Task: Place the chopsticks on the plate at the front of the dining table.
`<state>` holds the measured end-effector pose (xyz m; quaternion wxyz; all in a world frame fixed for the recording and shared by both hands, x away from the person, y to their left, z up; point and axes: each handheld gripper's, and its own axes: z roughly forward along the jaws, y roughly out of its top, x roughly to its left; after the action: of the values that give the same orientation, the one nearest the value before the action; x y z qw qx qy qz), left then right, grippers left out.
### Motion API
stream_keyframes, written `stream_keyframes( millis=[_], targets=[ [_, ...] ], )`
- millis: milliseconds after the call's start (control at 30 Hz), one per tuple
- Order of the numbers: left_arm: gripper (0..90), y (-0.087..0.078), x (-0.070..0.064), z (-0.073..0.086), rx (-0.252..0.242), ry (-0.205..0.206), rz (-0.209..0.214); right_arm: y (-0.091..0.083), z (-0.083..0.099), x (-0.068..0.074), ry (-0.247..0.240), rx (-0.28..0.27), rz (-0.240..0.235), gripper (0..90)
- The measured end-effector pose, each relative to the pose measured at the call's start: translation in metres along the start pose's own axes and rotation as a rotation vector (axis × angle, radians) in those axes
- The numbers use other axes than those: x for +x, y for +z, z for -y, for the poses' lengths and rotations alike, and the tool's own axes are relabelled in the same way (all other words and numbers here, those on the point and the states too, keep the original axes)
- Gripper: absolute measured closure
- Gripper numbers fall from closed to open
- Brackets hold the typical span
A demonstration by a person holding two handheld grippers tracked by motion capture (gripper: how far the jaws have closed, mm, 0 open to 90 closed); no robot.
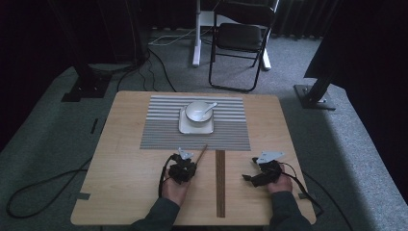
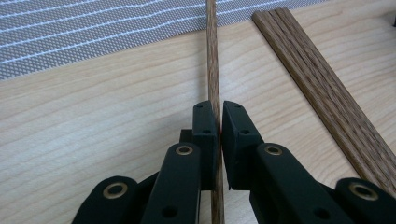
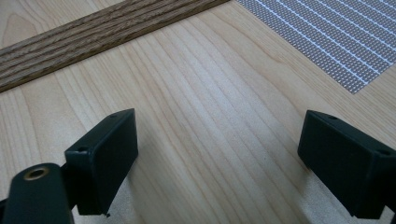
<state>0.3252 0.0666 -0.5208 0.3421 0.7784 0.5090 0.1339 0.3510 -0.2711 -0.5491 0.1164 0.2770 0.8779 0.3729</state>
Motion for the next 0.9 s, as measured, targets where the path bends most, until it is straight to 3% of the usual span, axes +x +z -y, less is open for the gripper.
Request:
stream_keyframes(
  millis=[900],
  targets=[
    [84.3,-0.007,0.017,-0.011,-0.024,-0.018,-0.029,0.0,0.0,0.0,0.0,0.001,0.0,11.6]
  ],
)
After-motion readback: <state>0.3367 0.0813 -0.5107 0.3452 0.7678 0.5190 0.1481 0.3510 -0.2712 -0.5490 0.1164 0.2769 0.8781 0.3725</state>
